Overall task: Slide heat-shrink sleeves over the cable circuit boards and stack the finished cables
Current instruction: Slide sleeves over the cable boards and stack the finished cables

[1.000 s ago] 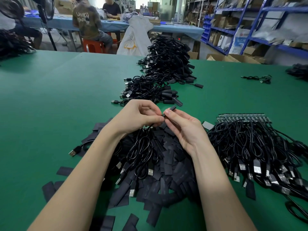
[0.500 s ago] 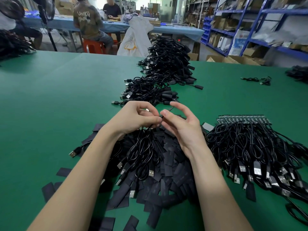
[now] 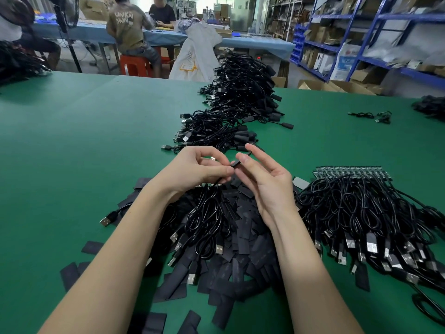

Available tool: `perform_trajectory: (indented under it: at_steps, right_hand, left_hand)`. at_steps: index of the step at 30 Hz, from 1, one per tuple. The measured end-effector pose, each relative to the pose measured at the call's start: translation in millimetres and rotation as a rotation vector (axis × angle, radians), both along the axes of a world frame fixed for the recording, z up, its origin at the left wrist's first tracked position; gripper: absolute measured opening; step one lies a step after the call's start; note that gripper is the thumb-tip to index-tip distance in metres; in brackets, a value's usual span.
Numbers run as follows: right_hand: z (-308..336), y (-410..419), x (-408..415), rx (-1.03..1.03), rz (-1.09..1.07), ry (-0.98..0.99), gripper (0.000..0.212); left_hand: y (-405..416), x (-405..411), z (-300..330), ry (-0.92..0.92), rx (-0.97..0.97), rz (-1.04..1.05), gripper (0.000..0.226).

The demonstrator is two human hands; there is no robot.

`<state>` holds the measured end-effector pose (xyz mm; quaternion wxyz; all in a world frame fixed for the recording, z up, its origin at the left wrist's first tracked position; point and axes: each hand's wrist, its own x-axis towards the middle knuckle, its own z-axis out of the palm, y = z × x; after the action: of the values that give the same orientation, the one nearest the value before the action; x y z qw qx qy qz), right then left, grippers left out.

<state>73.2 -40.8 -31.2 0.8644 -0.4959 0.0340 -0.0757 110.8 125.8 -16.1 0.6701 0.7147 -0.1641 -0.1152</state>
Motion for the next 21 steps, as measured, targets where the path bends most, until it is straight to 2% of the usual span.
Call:
perform_trajectory:
  at_steps: [15,21]
  right_hand:
    - [-1.0,-0.5,1.0,-0.024,-0.018,-0.011,0.023]
    - [-2.6,3.4,-0.5,-0.067,-0.008,-0.020,0.028]
  left_hand:
    - [-0.3,-0.7,-0.5,0.006,0.010,-0.008,0.011]
    - [-0.7,-0.5,-0.5,-0.020,0.016,-0.002,0.010]
